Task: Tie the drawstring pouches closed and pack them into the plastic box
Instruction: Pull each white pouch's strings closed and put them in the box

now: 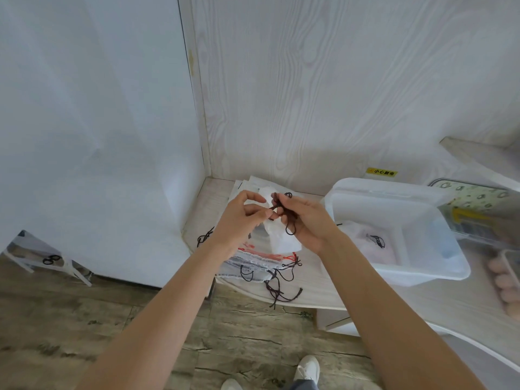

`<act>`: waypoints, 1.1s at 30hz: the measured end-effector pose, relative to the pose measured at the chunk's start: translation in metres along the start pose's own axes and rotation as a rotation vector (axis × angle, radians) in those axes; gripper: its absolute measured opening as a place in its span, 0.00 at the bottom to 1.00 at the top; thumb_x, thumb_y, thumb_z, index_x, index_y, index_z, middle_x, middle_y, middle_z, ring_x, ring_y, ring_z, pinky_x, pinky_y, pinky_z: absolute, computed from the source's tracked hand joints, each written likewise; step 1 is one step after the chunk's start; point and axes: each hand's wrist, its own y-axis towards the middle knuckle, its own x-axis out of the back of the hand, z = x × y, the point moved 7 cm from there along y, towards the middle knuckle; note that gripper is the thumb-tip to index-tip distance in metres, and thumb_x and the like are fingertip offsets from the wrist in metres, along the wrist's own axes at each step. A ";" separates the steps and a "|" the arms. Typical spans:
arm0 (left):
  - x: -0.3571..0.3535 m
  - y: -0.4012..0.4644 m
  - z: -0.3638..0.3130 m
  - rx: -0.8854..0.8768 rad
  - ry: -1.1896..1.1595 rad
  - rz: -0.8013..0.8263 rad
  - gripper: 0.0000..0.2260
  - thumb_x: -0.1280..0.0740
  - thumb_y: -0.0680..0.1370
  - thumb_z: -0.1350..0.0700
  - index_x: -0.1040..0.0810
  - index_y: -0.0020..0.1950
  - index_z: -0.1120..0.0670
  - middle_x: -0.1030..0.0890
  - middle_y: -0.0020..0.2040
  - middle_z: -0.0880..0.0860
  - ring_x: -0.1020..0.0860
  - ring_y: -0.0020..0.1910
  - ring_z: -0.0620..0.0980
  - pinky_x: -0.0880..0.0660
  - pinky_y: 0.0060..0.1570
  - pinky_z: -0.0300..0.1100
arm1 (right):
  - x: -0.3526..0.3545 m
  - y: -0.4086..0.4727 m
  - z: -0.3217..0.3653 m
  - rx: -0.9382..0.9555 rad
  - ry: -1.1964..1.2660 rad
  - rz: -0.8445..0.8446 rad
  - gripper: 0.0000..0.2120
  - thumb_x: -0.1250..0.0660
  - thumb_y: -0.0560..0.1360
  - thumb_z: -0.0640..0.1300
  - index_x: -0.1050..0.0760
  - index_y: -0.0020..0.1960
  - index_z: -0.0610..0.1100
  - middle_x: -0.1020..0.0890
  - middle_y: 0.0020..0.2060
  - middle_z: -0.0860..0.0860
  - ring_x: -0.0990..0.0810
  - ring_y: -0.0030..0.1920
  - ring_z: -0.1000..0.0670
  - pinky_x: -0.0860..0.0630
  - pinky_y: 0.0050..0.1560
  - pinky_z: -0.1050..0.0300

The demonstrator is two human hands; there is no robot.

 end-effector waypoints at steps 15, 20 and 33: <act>0.004 0.012 -0.014 -0.078 0.162 -0.082 0.04 0.31 0.72 0.64 0.19 0.45 0.57 0.17 0.38 0.52 0.20 0.40 0.45 0.26 0.35 0.31 | -0.020 -0.010 0.051 0.591 -1.236 -0.036 0.05 0.28 0.68 0.33 0.16 0.42 0.40 0.24 0.36 0.56 0.24 0.34 0.57 0.30 0.39 0.71; -0.010 0.008 -0.025 -0.182 0.400 0.080 0.04 0.35 0.76 0.60 0.21 0.49 0.55 0.17 0.39 0.46 0.20 0.39 0.40 0.27 0.42 0.34 | -0.019 -0.018 0.045 0.888 -1.321 -0.269 0.06 0.32 0.66 0.28 0.20 0.37 0.37 0.23 0.37 0.45 0.24 0.33 0.45 0.25 0.29 0.48; -0.007 0.008 -0.026 -0.114 0.294 0.077 0.05 0.37 0.78 0.63 0.24 0.44 0.57 0.25 0.22 0.40 0.34 0.21 0.38 0.39 0.21 0.27 | -0.013 -0.028 0.031 1.019 -1.059 -0.300 0.04 0.32 0.67 0.28 0.24 0.38 0.35 0.23 0.41 0.42 0.23 0.38 0.47 0.25 0.36 0.58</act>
